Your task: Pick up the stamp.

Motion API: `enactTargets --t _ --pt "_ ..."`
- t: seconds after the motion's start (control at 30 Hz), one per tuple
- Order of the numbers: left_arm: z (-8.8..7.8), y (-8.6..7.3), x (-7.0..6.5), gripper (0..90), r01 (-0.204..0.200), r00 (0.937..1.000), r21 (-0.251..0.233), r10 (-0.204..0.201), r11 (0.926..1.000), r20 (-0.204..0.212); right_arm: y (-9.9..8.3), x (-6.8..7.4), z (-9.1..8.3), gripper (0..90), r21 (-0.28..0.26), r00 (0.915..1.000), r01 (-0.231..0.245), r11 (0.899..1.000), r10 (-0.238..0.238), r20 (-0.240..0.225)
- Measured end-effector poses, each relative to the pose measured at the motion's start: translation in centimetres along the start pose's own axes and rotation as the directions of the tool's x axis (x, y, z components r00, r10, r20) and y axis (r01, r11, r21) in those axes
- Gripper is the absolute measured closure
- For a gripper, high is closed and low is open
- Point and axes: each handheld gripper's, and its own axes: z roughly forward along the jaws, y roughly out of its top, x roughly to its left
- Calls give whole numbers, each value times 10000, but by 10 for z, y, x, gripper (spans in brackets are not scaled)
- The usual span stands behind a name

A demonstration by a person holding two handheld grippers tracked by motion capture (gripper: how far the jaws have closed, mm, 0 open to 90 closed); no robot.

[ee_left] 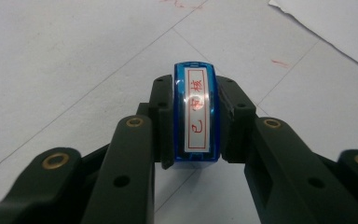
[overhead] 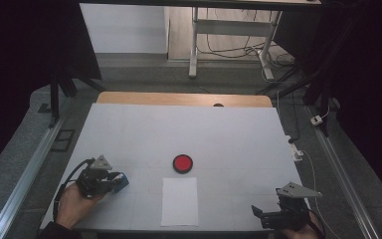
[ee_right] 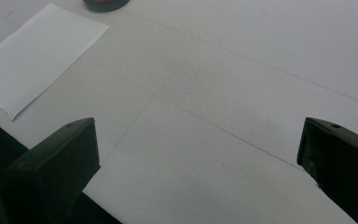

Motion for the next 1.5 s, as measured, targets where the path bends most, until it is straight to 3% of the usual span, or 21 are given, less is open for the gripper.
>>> enactTargets --t 0.13,0.53,0.87,1.13,1.27,1.5 --pt "-3 1 -3 706 -184 9998 -200 182 9996 -121 0 0 0 0 1 10000 -2 10000 2 -4" --pt "-21 10 -10 705 -70 9999 -971 78 9952 83 0 0 0 0 6 10000 -14 10000 14 -17" --pt "-30 20 -21 705 -630 9974 -1411 672 9880 251 0 0 0 0 -18 10000 -32 10000 32 -3" --pt "-32 33 -23 705 -494 9949 -1820 645 9821 780 0 0 1 0 5 10000 -38 10000 38 7" --pt "-32 44 -27 705 -330 9888 -2091 624 9773 1357 0 0 1 0 16 10000 -29 10000 29 -8" --pt "-34 57 -32 704 -301 9853 -2429 696 9696 1560 0 0 1 0 37 10000 -31 10000 31 15"
